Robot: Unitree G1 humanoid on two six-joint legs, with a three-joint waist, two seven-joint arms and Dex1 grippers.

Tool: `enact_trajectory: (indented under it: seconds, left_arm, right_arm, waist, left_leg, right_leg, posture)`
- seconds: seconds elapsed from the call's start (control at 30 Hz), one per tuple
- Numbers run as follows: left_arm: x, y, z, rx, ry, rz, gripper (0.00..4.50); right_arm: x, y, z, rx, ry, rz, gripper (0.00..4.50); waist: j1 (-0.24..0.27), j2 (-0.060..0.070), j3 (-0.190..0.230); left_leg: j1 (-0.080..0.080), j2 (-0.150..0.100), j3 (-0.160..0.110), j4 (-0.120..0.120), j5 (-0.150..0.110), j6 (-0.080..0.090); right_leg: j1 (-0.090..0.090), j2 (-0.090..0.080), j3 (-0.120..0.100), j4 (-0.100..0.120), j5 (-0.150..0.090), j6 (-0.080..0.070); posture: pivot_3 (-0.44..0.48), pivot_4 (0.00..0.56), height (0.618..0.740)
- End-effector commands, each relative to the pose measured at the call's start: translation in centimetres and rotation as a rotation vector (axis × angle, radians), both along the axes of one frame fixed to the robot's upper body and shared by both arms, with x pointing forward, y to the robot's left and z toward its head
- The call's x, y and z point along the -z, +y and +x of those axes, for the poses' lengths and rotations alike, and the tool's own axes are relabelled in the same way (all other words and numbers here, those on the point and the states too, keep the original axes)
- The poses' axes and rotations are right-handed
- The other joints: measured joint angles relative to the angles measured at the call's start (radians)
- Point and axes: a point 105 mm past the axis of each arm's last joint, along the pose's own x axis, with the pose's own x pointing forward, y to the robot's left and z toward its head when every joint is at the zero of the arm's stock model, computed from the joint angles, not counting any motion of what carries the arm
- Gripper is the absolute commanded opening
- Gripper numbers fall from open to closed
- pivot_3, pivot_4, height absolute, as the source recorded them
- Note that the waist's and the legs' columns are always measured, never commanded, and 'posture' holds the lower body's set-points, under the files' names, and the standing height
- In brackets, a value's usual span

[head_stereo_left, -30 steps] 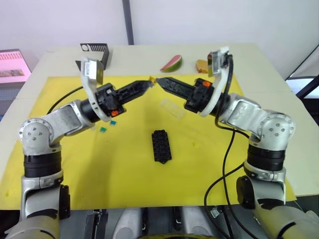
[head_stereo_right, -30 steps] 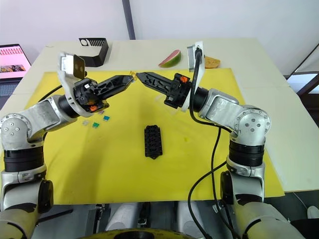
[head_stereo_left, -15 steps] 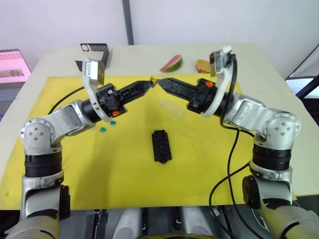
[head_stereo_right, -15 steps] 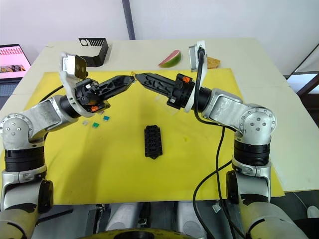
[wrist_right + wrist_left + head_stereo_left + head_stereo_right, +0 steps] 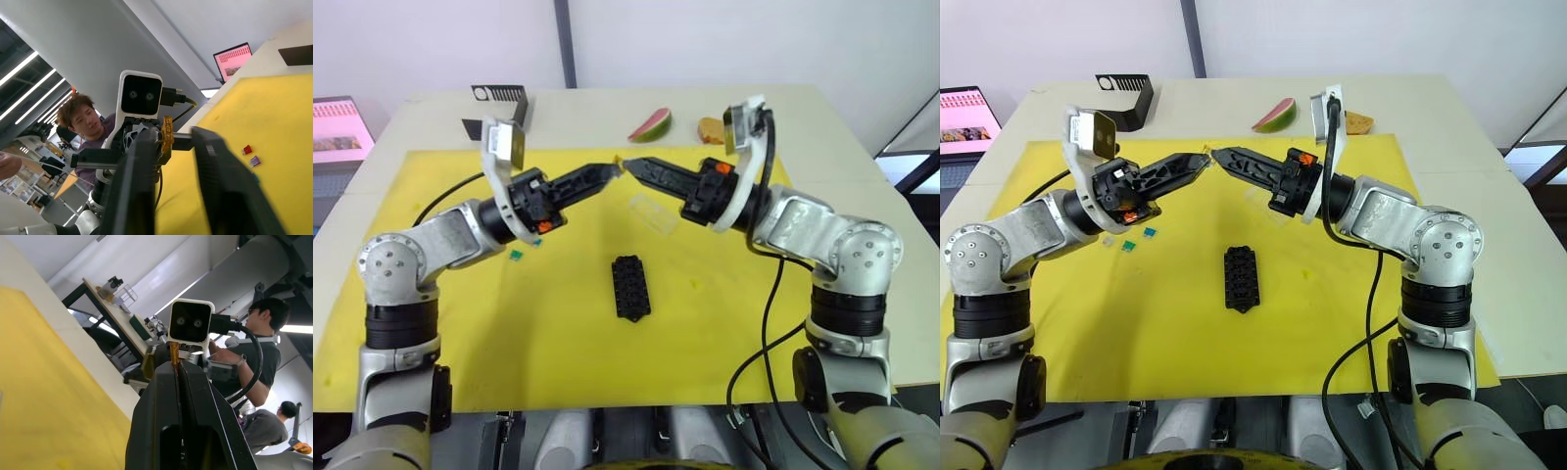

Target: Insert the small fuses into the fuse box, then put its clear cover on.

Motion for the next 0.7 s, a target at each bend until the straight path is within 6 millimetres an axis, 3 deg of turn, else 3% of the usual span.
enact_trajectory:
  seconds: [0.03,0.3,0.4,0.6,0.63,0.7]
  left_arm:
    - [-1.1,-0.3,-0.5,0.020,-0.055,-0.017,0.00]
    - [-0.5,0.0,-0.1,-0.014,-0.086,0.038,0.00]
    - [-0.6,1.0,-0.7,0.007,-0.102,0.037,0.99]
    - [2.3,3.4,-3.4,0.081,-0.235,0.432,4.14]
    - [2.9,3.5,-3.9,0.107,-0.264,0.487,4.49]
    - [3.8,3.6,-4.4,0.147,-0.312,0.552,4.49]
  right_arm:
    - [-1.2,0.1,-0.8,-0.040,-0.033,0.032,0.04]
    - [-1.7,-0.2,-1.8,-0.084,-0.029,0.043,0.04]
    - [-2.0,-0.4,-2.0,-0.077,-0.038,0.039,0.00]
    - [-1.8,-1.2,-2.5,-0.068,-0.110,-0.068,0.00]
    - [-1.6,-1.3,-2.6,-0.067,-0.131,-0.103,0.00]
    - [-1.0,-1.4,-2.8,-0.066,-0.172,-0.163,0.00]
  waist:
    - [0.000,0.000,0.000]
    - [0.000,0.000,0.000]
    - [-0.001,0.000,0.000]
    - [-0.006,0.002,0.002]
    - [-0.005,0.002,0.002]
    - [0.003,0.003,0.002]
  left_leg:
    - [0.000,0.000,0.000,0.000,0.000,0.000]
    - [0.000,0.000,0.000,0.000,-0.001,0.001]
    - [0.000,0.000,0.000,0.000,-0.001,0.001]
    - [0.000,0.001,0.001,-0.001,-0.001,0.002]
    - [0.000,0.001,0.002,-0.001,-0.002,0.003]
    - [0.000,0.001,0.002,-0.001,-0.003,0.005]
  right_leg:
    - [0.000,0.000,0.000,0.000,0.000,0.000]
    - [0.000,0.000,0.000,-0.001,0.000,0.000]
    - [0.000,0.000,0.000,-0.001,0.000,0.000]
    - [0.000,0.002,0.000,-0.002,0.000,0.000]
    - [0.000,0.002,0.000,-0.002,-0.001,0.000]
    - [0.001,0.001,0.000,-0.003,-0.001,-0.001]
  posture:
    - [0.000,0.150,0.740]
    - [0.000,0.150,0.740]
    - [0.000,0.150,0.740]
    - [0.000,0.150,0.740]
    - [0.000,0.150,0.740]
    - [0.000,0.150,0.740]
